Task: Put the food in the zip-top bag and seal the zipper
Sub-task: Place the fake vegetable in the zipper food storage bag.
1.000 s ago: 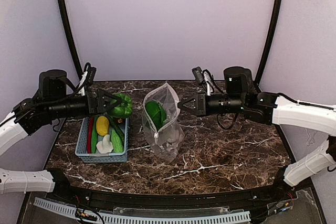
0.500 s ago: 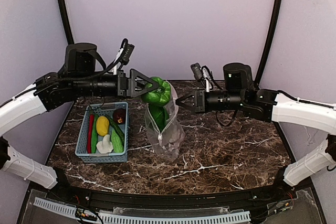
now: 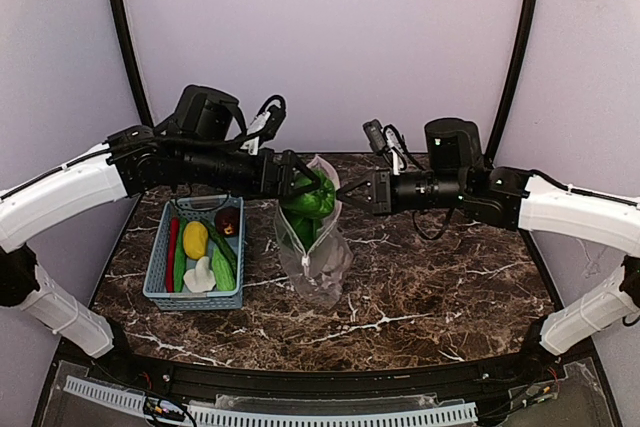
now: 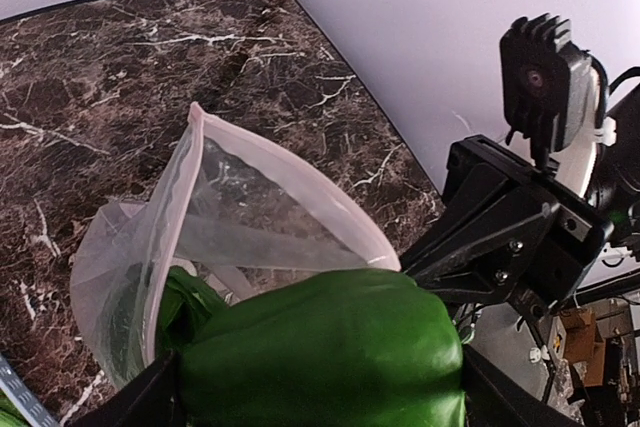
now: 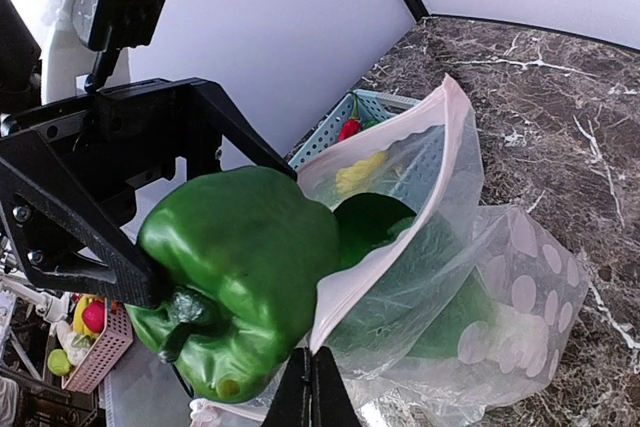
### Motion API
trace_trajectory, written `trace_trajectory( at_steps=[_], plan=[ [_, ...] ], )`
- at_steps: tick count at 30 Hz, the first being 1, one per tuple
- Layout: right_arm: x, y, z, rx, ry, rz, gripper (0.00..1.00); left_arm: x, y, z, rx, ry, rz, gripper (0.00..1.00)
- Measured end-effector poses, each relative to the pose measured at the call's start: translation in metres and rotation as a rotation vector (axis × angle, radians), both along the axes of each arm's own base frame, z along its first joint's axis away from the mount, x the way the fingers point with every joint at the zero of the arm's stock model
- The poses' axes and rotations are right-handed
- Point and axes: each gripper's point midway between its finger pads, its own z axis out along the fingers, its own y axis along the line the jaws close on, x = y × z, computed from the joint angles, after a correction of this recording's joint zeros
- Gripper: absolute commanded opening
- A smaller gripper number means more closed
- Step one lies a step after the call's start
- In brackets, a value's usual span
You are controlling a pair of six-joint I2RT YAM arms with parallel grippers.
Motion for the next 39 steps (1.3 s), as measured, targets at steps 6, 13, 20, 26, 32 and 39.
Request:
trace_trajectory(
  at_steps=[6,13,20,26,32,39],
  plan=[
    [-0.001,0.000,0.002,-0.002,0.002,0.004,0.00,0.010,0.007,-0.020,0.116,0.013,0.056,0.76],
    [0.000,0.001,0.010,0.012,-0.012,0.007,0.00,0.018,0.010,-0.038,0.213,0.025,0.091,0.76],
    [0.000,0.004,0.009,0.010,-0.009,0.012,0.00,0.024,-0.006,-0.036,0.249,0.001,0.092,0.89],
    [0.001,0.006,0.004,-0.001,-0.001,0.014,0.00,0.024,-0.008,-0.040,0.275,0.006,0.090,0.99],
    [0.000,0.006,0.004,-0.001,-0.001,0.015,0.00,0.022,-0.002,-0.035,0.277,-0.003,0.100,0.99],
    [0.000,0.007,0.003,-0.003,0.001,0.015,0.00,0.010,0.012,-0.007,0.224,-0.034,0.101,0.99]
  ],
)
